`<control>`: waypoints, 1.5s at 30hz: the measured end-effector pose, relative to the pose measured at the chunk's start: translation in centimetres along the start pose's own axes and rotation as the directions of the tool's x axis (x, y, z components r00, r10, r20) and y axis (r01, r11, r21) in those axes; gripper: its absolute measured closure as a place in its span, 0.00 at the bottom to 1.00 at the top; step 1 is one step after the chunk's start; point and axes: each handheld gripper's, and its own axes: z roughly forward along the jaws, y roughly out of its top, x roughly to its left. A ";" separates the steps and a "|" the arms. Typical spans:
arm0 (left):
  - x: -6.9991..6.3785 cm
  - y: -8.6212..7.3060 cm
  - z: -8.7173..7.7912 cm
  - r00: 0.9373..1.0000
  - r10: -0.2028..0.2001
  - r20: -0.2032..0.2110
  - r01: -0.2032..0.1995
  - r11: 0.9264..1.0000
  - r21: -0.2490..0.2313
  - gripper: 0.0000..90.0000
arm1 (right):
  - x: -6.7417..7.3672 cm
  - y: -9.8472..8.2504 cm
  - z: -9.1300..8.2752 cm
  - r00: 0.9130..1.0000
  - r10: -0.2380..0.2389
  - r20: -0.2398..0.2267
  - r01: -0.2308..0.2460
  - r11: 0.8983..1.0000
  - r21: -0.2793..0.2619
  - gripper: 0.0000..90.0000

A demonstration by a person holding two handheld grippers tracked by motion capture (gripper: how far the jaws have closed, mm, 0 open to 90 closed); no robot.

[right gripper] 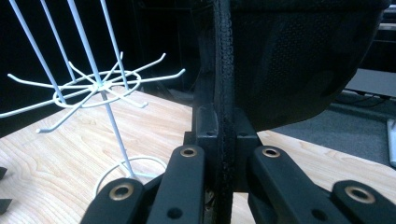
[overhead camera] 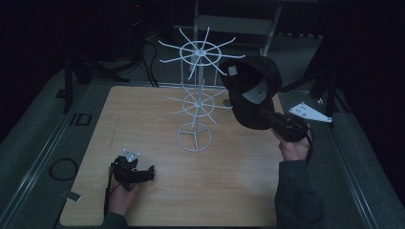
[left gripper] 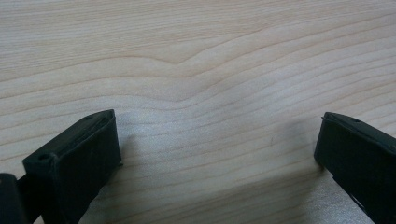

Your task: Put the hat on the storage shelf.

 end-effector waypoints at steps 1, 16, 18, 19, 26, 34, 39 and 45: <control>0.0 0.0 0.0 1.000 0.000 0.000 0.000 1.000 0.000 0.00 | 0.0 0.1 0.0 1.000 -0.002 -0.001 0.002 1.000 -0.004 0.96; 0.0 0.0 0.0 1.000 -0.001 0.000 0.001 1.000 0.000 0.00 | 0.3 0.8 0.3 1.000 0.001 -0.008 -0.001 1.000 -0.025 0.96; 0.0 0.0 0.0 1.000 0.000 0.001 0.000 1.000 0.001 0.00 | 0.3 0.9 0.3 1.000 0.001 -0.006 -0.001 1.000 -0.027 0.96; 0.0 0.0 0.0 1.000 0.000 0.001 0.000 1.000 0.001 0.00 | 0.3 0.9 0.3 1.000 -0.001 -0.006 0.000 1.000 -0.029 0.96; 0.0 0.0 0.0 1.000 -0.001 0.000 0.001 1.000 0.000 0.00 | 0.4 1.2 0.2 1.000 -0.002 -0.003 0.002 0.999 -0.036 0.96; 0.0 0.0 0.0 1.000 -0.001 0.001 0.001 1.000 0.000 0.00 | 0.5 1.5 0.4 1.000 -0.009 -0.003 0.009 0.999 -0.042 0.96; 0.0 0.0 0.0 1.000 -0.001 0.001 0.001 1.000 0.000 0.00 | 0.4 1.7 0.4 1.000 -0.011 0.000 0.011 0.999 -0.047 0.96; 0.0 0.0 0.0 1.000 -0.001 0.000 0.001 1.000 0.000 0.00 | 0.4 1.8 0.4 1.000 -0.010 0.005 0.010 0.999 -0.051 0.96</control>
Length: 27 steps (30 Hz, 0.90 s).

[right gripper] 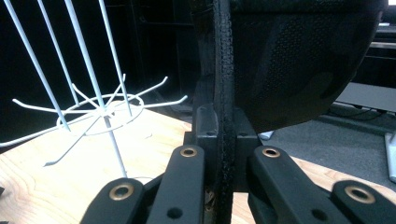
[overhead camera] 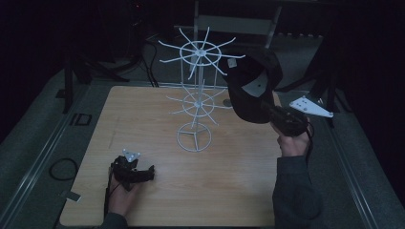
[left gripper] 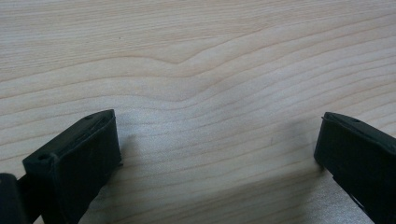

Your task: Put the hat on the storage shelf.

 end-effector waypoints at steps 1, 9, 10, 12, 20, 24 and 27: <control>0.0 0.0 0.0 1.000 0.000 0.000 0.000 1.000 0.000 0.00 | 0.0 0.0 0.0 1.000 0.002 0.001 -0.002 1.000 -0.002 0.96; 0.0 0.0 0.0 1.000 -0.002 0.001 0.002 1.000 0.000 0.00 | 0.3 0.3 -0.1 1.000 -0.018 0.015 0.018 1.000 -0.013 0.96; 0.0 0.0 0.0 1.000 -0.002 0.001 0.002 1.000 0.000 0.00 | 0.3 0.4 -0.1 1.000 -0.022 0.017 0.022 1.000 -0.013 0.96; 0.0 0.0 0.0 1.000 -0.001 0.001 0.001 1.000 0.001 0.00 | 0.4 0.5 -0.1 0.999 -0.029 0.020 0.030 0.999 -0.013 0.96; 0.0 0.0 0.0 1.000 -0.001 0.001 0.001 1.000 0.000 0.00 | 0.5 0.7 -0.2 0.999 -0.032 0.024 0.033 0.999 -0.027 0.96; 0.0 0.0 0.0 1.000 0.000 0.001 0.000 1.000 0.001 0.00 | 0.6 0.7 -0.3 0.999 -0.032 0.027 0.033 0.999 -0.031 0.96; 0.0 0.0 0.0 1.000 0.000 0.001 0.000 1.000 0.001 0.00 | 0.6 0.8 -0.3 0.999 -0.037 0.030 0.038 0.999 -0.034 0.96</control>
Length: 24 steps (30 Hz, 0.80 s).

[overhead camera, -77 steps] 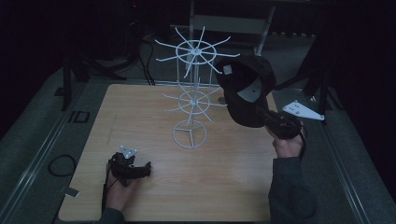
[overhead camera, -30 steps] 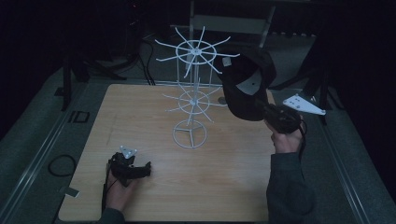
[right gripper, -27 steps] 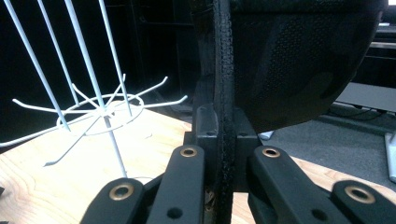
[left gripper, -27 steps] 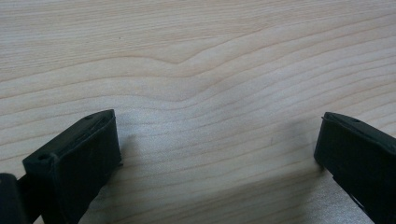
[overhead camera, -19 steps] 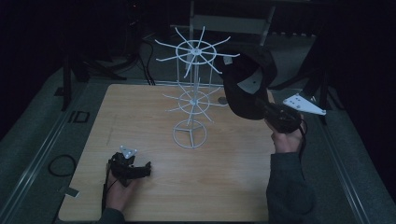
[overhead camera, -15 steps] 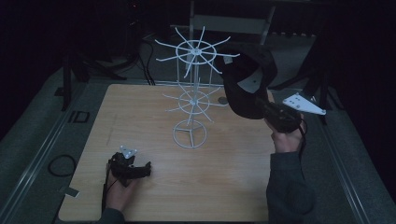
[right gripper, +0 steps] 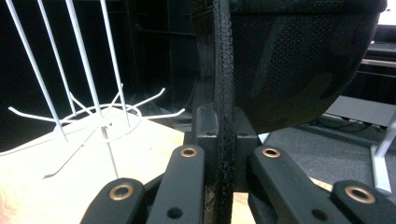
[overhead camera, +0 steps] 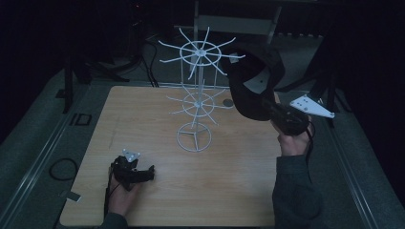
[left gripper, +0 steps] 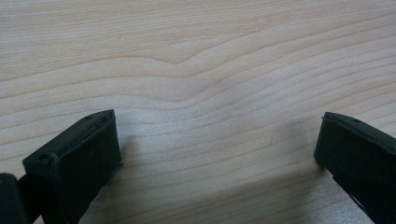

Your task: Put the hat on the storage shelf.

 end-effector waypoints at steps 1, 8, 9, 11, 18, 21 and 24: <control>0.0 0.0 0.0 1.000 0.000 0.000 0.000 1.000 0.000 0.00 | 0.0 0.0 0.0 1.000 -0.002 0.001 0.002 1.000 -0.001 0.96; 0.0 0.0 0.0 1.000 0.000 0.000 0.000 1.000 0.000 0.00 | 0.1 0.1 0.0 1.000 -0.005 0.004 0.005 1.000 -0.013 0.96; 0.0 0.0 0.0 1.000 0.000 0.000 0.000 1.000 0.000 0.00 | 0.1 0.1 0.0 1.000 -0.004 0.004 0.004 1.000 -0.013 0.96; 0.0 0.0 0.0 1.000 0.001 0.000 -0.001 1.000 0.001 0.00 | 0.1 0.2 -0.1 1.000 -0.003 0.006 0.004 1.000 -0.015 0.96; 0.0 0.0 0.0 1.000 0.000 0.000 0.000 1.000 0.000 0.00 | 0.0 0.3 -0.1 1.000 -0.007 0.012 0.008 1.000 -0.028 0.96; 0.0 0.0 0.0 1.000 0.000 0.000 0.000 1.000 0.000 0.00 | 0.1 0.5 -0.2 1.000 -0.009 0.016 0.009 0.999 -0.033 0.96; 0.0 0.0 0.0 1.000 0.001 0.000 -0.001 1.000 0.001 0.00 | 0.1 0.7 -0.2 1.000 -0.010 0.019 0.011 0.999 -0.038 0.96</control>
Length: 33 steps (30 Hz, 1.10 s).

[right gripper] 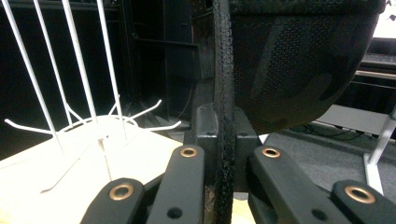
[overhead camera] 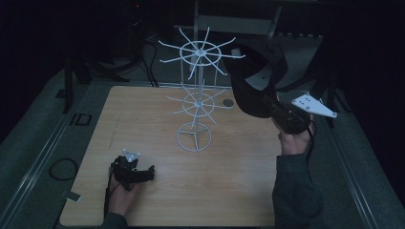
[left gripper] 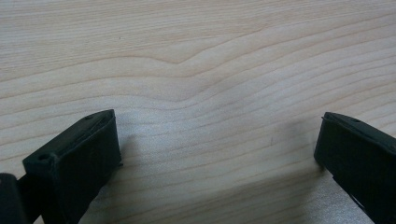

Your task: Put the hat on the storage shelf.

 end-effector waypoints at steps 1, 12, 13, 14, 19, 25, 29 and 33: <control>0.0 0.0 0.0 1.000 0.000 0.000 0.000 1.000 0.000 0.00 | 0.0 0.1 0.0 1.000 0.000 0.001 0.000 1.000 -0.002 0.96; 0.0 0.0 0.0 1.000 -0.001 0.000 0.001 1.000 -0.001 0.00 | 0.2 0.3 0.0 1.000 -0.007 -0.002 0.007 1.000 -0.024 0.96; 0.0 0.0 0.0 1.000 0.000 0.000 0.000 1.000 0.000 0.00 | 0.2 0.3 -0.1 1.000 -0.007 -0.002 0.007 1.000 -0.025 0.96; 0.0 0.0 0.0 1.000 0.000 0.000 0.000 1.000 0.000 0.00 | 0.2 0.3 -0.1 1.000 -0.006 -0.002 0.006 1.000 -0.028 0.96; 0.0 0.0 0.0 1.000 0.000 0.000 0.000 1.000 0.000 0.00 | 0.2 0.4 -0.2 1.000 -0.006 -0.003 0.005 0.999 -0.034 0.96; 0.0 0.0 0.0 1.000 0.000 0.000 0.000 1.000 0.000 0.00 | 0.2 0.4 -0.2 1.000 -0.005 0.000 0.005 0.999 -0.040 0.96; 0.0 0.0 0.0 1.000 0.000 0.000 0.000 1.000 0.000 0.00 | 0.3 0.5 -0.3 1.000 -0.002 0.003 0.002 0.999 -0.048 0.96; 0.0 0.0 0.0 1.000 0.000 0.000 0.000 1.000 0.000 0.00 | 0.2 0.6 -0.4 1.000 -0.001 0.005 0.001 0.999 -0.053 0.96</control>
